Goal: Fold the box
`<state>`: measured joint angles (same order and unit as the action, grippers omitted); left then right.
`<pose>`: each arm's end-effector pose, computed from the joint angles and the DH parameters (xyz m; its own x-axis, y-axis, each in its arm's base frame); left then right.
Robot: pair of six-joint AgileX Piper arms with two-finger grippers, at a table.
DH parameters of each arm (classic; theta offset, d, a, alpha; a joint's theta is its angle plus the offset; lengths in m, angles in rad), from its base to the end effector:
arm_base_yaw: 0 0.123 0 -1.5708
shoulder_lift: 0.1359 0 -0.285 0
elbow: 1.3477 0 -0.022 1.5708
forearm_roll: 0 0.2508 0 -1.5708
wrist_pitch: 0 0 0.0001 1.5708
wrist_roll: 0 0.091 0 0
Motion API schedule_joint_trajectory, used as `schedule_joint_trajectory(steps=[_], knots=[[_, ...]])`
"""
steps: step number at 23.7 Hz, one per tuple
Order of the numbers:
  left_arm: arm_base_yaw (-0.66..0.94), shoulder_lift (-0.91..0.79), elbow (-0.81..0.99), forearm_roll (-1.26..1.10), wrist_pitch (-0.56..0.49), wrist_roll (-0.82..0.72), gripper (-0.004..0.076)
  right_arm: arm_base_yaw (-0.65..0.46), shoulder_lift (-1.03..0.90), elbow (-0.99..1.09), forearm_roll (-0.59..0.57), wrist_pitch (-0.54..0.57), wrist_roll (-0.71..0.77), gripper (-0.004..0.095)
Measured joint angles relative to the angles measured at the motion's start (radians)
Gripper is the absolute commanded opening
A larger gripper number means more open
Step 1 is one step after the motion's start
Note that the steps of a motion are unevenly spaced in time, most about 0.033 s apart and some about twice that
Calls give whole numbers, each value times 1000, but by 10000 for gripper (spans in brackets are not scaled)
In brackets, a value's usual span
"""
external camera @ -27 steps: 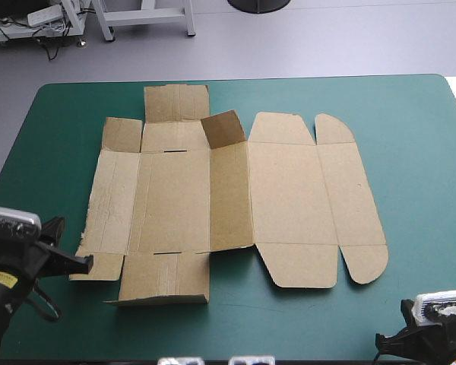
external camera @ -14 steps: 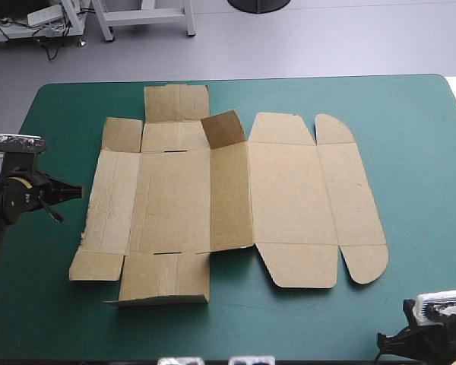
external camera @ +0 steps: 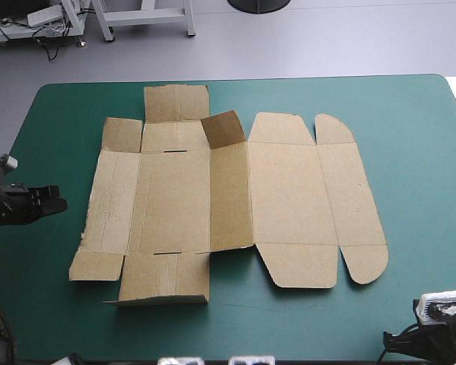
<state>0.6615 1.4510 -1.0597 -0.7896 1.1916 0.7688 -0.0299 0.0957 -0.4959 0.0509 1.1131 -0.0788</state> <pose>0.2457 0.1152 0.2870 -0.8483 -0.2794 -0.4499 -0.0147 0.8616 -0.5074 0.0077 0.0039 0.2720 -0.5837 -0.0388 -0.8111 -0.0400 0.9990 -0.0190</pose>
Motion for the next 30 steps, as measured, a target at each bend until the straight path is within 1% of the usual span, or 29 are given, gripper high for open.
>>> schedule_joint_trajectory(steps=[4, 7, 9, 10, 11, 12, 13, 14, 15, 24, 30], knots=[[1, 113, 0, 17, 7, 7, 9, 0, 0, 0, -1, -1, 0, -13], [2, 152, 0, 46, 7, 7, 12, 0, 0, 0, -3, -1, 0, -13], [2, 171, 0, 50, 7, 7, 57, 0, 0, 0, -3, -1, 0, -13], [2, 178, 0, 58, 7, 7, 118, 0, 0, 0, -3, -1, 0, -13], [2, 190, 0, 73, 7, 7, 156, 0, 0, 0, -3, -1, 0, -13], [2, 196, 0, 78, 7, 7, 225, 0, 0, 0, -3, -1, 0, -13], [0, 205, 0, 87, 7, 7, 262, 0, 0, 0, -3, -2, 0, -13], [-3, 210, 0, 91, 7, 7, 318, 0, 0, 0, -3, -2, 0, -13], [-17, 219, 0, 94, 5, 7, 332, 0, 0, 0, -3, -2, 0, -13], [-145, 265, 0, 132, 4, 7, 338, 0, 0, 0, -3, -3, 0, -13], [-174, 297, -1, 111, 10, -3, 338, 0, 0, 0, -3, -3, 0, -13]])
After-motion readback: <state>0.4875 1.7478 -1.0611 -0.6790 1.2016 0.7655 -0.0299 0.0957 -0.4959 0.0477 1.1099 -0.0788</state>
